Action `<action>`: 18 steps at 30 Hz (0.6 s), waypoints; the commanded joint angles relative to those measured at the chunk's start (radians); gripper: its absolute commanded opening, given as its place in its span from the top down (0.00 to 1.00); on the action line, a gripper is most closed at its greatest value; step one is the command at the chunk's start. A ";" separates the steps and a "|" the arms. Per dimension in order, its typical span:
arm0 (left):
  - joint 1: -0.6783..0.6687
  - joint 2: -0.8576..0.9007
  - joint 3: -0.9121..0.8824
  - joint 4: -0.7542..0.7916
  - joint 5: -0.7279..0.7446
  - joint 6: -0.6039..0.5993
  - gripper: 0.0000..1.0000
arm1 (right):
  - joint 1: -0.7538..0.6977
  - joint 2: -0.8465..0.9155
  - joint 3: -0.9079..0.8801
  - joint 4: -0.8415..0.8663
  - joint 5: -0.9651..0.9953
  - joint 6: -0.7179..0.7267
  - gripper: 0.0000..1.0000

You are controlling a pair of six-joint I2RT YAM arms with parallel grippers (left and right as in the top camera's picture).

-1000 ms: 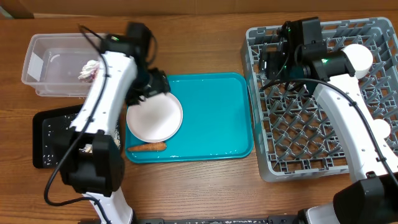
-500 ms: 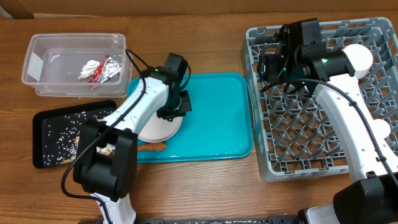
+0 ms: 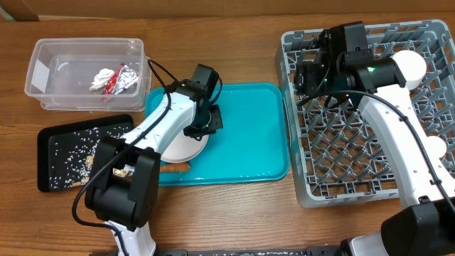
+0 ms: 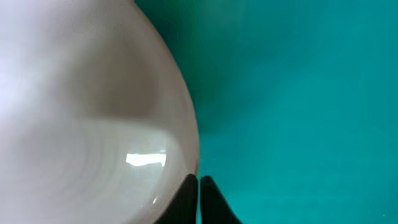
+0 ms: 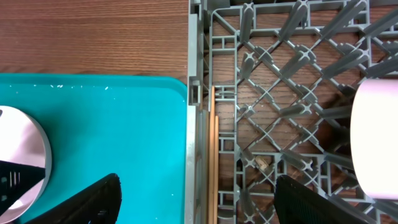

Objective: Sort waste into correct bins and load items into the dishwasher
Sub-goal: 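Grasp the edge of the white plate with the left gripper and tilt it up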

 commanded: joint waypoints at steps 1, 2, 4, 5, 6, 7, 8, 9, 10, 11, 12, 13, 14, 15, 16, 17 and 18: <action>-0.003 -0.007 -0.005 -0.005 -0.063 -0.014 0.96 | 0.003 -0.002 0.010 0.008 -0.005 -0.003 0.19; -0.003 -0.007 -0.005 -0.006 -0.071 -0.018 0.96 | 0.003 -0.002 0.010 0.008 -0.005 -0.003 0.19; -0.003 -0.007 -0.005 -0.007 -0.087 -0.032 0.96 | 0.003 -0.002 0.010 0.008 -0.002 -0.003 0.19; -0.003 -0.007 -0.005 -0.008 -0.098 -0.037 0.96 | 0.003 -0.002 0.010 0.008 -0.002 -0.003 0.20; -0.003 -0.007 -0.005 -0.008 -0.111 -0.042 0.96 | 0.003 -0.002 0.010 0.008 -0.002 -0.003 0.20; -0.003 -0.006 -0.005 -0.008 -0.126 -0.053 0.96 | 0.003 -0.002 0.010 0.007 -0.002 -0.003 0.20; -0.003 -0.005 -0.005 -0.008 -0.142 -0.069 0.96 | 0.003 -0.002 0.010 0.005 -0.002 -0.003 0.20; -0.003 -0.004 -0.005 -0.006 -0.148 -0.079 0.96 | 0.003 -0.002 0.010 0.004 -0.002 -0.003 0.20; -0.003 0.000 -0.005 -0.003 -0.151 -0.086 0.96 | 0.003 -0.002 0.010 0.003 -0.002 -0.003 0.20; -0.003 0.006 -0.005 0.002 -0.151 -0.088 0.96 | 0.003 -0.002 0.010 0.003 -0.002 -0.003 0.20; -0.003 0.014 -0.005 0.006 -0.151 -0.089 0.96 | 0.003 -0.002 0.010 0.001 -0.002 -0.003 0.20; -0.003 0.027 -0.005 0.011 -0.151 -0.092 0.96 | 0.003 -0.002 0.010 -0.003 -0.002 -0.003 0.20; -0.003 0.046 -0.005 0.018 -0.146 -0.092 0.96 | 0.003 -0.002 0.010 -0.007 -0.002 -0.003 0.20; -0.003 0.058 -0.005 0.024 -0.139 -0.092 0.96 | 0.003 -0.002 0.010 -0.010 -0.002 -0.003 0.20; -0.003 0.080 -0.005 0.039 -0.120 -0.090 0.96 | 0.003 -0.002 0.010 -0.010 -0.002 -0.003 0.20; -0.003 0.093 -0.005 0.053 -0.101 -0.082 0.96 | 0.003 -0.002 0.010 -0.010 -0.002 -0.003 0.20; -0.003 0.106 -0.005 0.076 -0.076 -0.065 0.96 | 0.003 -0.002 0.010 -0.010 -0.002 -0.003 0.20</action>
